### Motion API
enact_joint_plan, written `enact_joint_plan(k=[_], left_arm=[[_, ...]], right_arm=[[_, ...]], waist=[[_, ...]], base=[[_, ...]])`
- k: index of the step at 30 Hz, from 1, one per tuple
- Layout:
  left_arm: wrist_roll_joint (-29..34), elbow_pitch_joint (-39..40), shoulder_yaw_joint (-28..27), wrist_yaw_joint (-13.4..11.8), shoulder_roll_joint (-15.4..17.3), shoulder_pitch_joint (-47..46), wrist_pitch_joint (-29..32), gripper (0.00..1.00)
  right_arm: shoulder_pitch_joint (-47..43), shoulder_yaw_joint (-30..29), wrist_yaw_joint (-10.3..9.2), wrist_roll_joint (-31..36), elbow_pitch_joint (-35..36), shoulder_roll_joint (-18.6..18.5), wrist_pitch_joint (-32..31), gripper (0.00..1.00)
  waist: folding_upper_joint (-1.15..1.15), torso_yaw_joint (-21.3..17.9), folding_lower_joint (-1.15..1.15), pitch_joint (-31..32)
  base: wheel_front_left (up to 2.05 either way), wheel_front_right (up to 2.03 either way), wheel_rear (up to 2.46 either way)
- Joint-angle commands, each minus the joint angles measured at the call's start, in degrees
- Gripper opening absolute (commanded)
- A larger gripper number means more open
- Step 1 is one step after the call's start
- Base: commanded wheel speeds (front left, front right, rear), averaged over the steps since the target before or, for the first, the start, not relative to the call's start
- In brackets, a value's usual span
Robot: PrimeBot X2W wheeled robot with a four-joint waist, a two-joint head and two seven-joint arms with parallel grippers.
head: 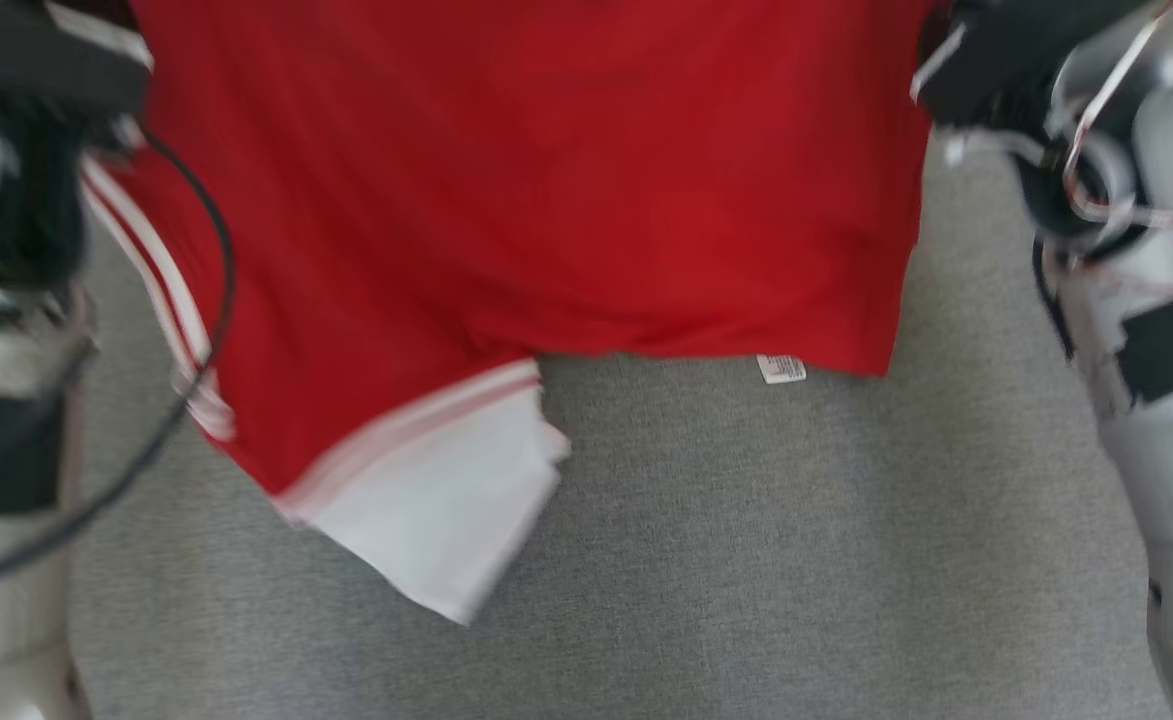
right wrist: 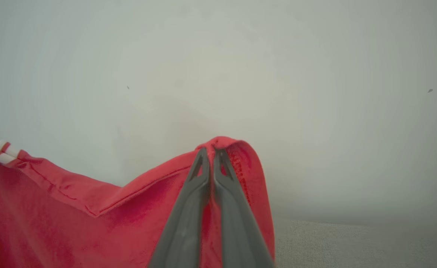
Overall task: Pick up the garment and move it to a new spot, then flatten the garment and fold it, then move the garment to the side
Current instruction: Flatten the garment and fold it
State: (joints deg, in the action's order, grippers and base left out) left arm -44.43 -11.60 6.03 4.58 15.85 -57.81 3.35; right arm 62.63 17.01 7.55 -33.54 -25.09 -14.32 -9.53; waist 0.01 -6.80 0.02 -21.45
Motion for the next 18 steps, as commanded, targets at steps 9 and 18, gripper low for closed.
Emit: enact_joint_plan(k=[9,18], left_arm=[[9.3,-2.3,2.8,0.4,2.7,-19.1,-6.0,0.00],[14.6,-3.2,2.8,0.8,2.5,-32.1,-15.9,0.00]], right_arm=[[13.1,-4.6,-0.17,2.7,-4.6,2.4,8.9,0.00],[22.8,-9.5,-0.17,10.3,-6.6,4.3,21.9,0.00]], waist=[[-0.01,-3.2,-0.02,-12.8],[-0.01,-4.7,-0.02,-13.8]], base=[[0.00,0.00,0.00],[0.00,0.00,0.00]])
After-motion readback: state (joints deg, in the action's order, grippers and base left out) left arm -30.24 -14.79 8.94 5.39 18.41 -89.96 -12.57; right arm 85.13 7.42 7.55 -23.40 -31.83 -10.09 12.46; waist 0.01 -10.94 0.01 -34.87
